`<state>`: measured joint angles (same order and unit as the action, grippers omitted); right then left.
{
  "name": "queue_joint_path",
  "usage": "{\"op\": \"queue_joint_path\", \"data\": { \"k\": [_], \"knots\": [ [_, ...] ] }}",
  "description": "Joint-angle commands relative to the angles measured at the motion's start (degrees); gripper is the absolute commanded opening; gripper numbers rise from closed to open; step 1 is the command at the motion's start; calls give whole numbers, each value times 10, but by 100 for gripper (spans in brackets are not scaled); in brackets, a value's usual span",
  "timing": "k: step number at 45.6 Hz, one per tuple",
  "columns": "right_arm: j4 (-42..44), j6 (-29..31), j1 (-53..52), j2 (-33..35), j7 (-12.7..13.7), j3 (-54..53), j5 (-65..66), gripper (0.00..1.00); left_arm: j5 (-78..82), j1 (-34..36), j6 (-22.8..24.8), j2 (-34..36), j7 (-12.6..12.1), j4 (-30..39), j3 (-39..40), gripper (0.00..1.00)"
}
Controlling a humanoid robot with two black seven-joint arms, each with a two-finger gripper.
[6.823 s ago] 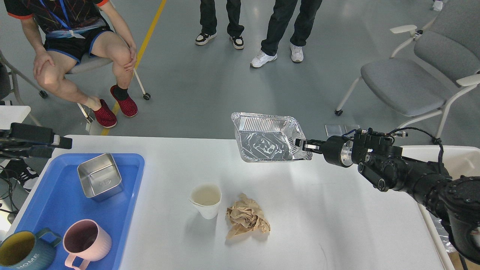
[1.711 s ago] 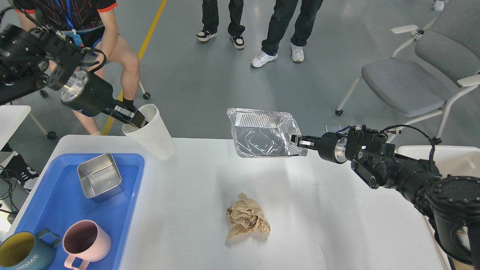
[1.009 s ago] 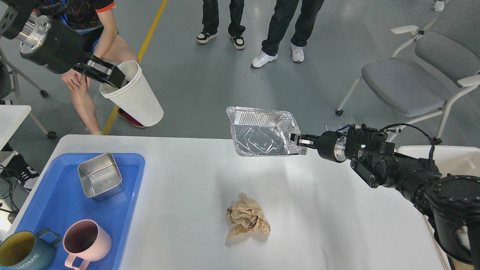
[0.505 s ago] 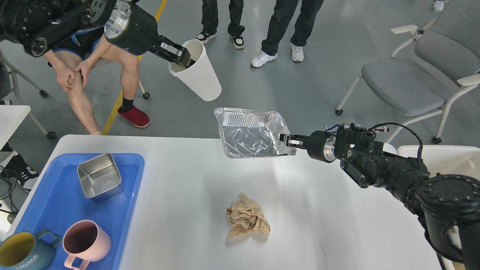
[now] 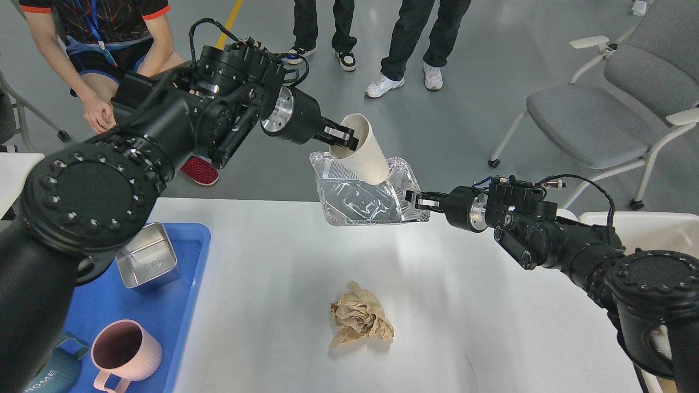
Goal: Tidy desktop
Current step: 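Drop the paper cup into the foil tray held by the right gripper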
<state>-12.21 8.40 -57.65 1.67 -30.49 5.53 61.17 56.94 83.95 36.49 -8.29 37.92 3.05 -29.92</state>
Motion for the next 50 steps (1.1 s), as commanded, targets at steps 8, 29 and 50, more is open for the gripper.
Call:
{"op": "queue_joint_path", "data": {
  "k": [8,29,50],
  "knots": [
    [0,0,-1,0,0,0,0,0,-24,-47,-55,-21,-43,-13,0,2],
    [0,0,-1,1,0,-1,0,0,-57,-70,-102,-22,-69,-7,0,7],
    [1,0,-1,2,0,-1,0,0,-101,-70,-93,-22,-83,-6,0,84]
  ]
}}
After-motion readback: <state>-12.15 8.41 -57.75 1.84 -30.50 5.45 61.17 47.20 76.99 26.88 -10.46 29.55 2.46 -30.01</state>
